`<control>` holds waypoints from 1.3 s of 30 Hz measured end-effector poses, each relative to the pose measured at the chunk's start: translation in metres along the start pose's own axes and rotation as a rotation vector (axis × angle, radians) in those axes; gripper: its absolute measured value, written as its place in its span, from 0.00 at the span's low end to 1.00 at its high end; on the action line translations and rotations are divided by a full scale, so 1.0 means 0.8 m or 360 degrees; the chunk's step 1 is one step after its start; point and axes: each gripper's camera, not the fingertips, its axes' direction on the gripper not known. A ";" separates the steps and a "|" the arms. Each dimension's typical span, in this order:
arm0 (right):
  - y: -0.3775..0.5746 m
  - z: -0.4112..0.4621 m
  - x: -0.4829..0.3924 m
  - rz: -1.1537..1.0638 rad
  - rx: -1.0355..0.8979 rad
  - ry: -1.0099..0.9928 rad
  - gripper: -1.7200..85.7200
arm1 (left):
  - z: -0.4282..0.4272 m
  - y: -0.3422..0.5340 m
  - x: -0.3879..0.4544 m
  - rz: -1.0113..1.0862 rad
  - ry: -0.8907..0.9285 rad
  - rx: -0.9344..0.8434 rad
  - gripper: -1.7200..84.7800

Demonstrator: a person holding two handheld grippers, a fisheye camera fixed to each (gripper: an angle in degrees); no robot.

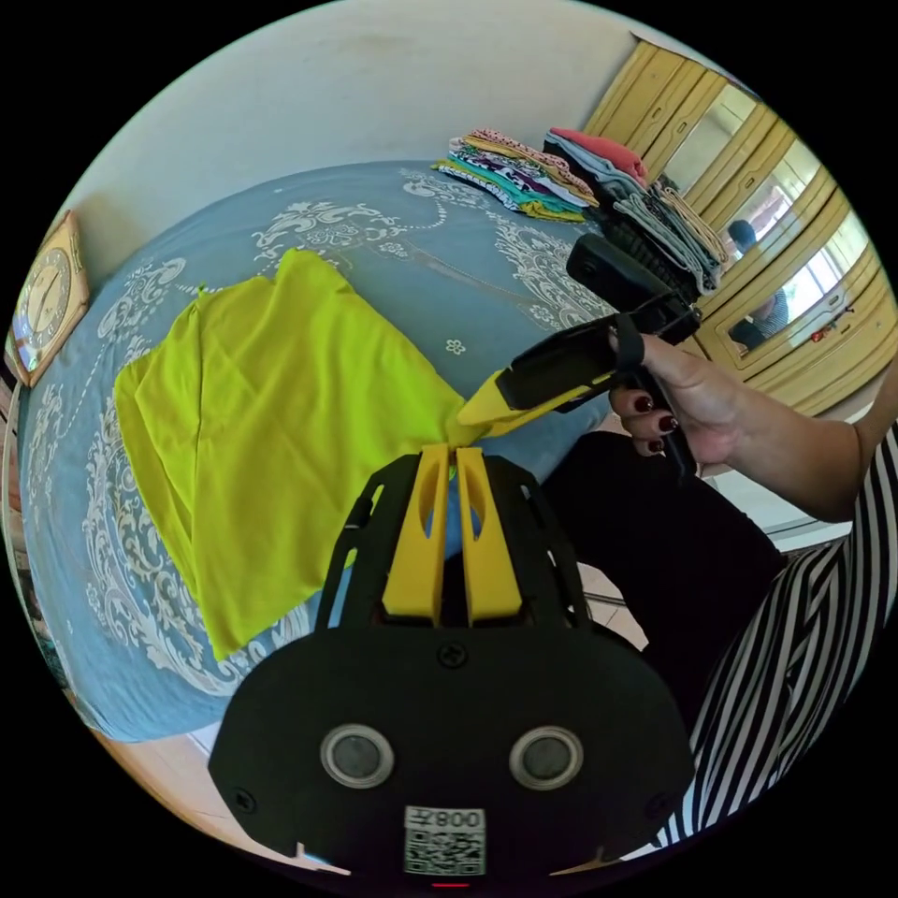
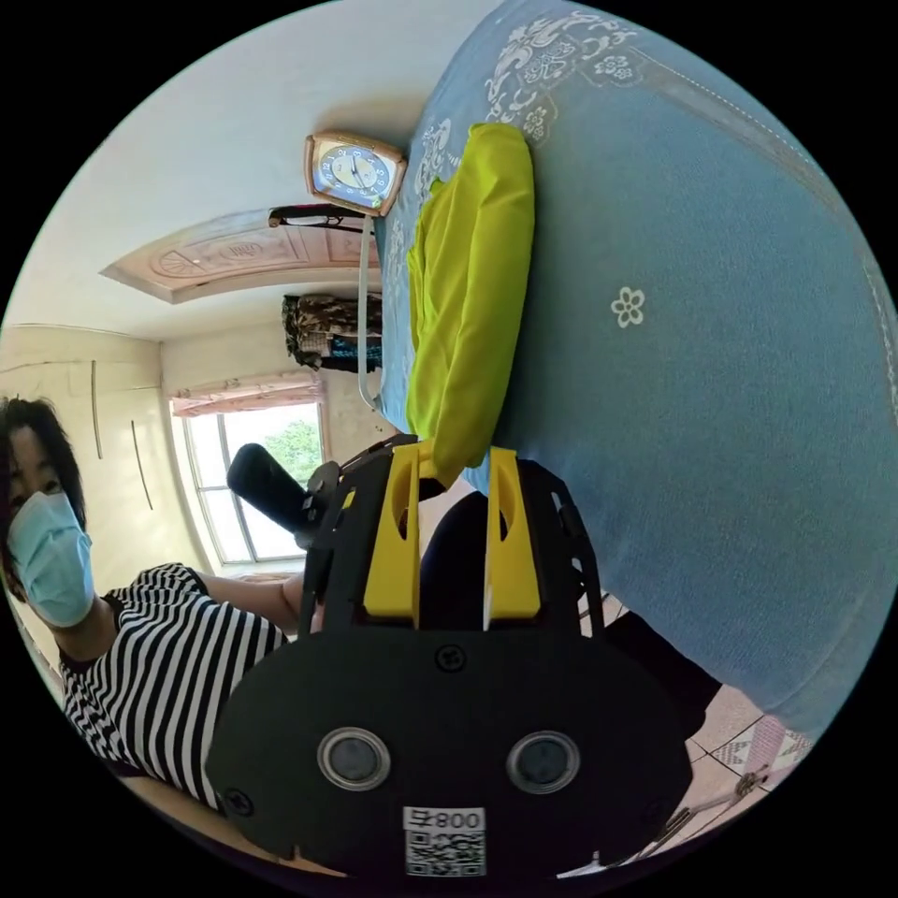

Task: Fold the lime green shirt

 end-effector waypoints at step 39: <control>0.149 0.024 -0.291 -0.0121 0.0045 -0.0155 0.05 | -0.076 0.227 -0.372 -0.1882 0.1371 0.1167 0.05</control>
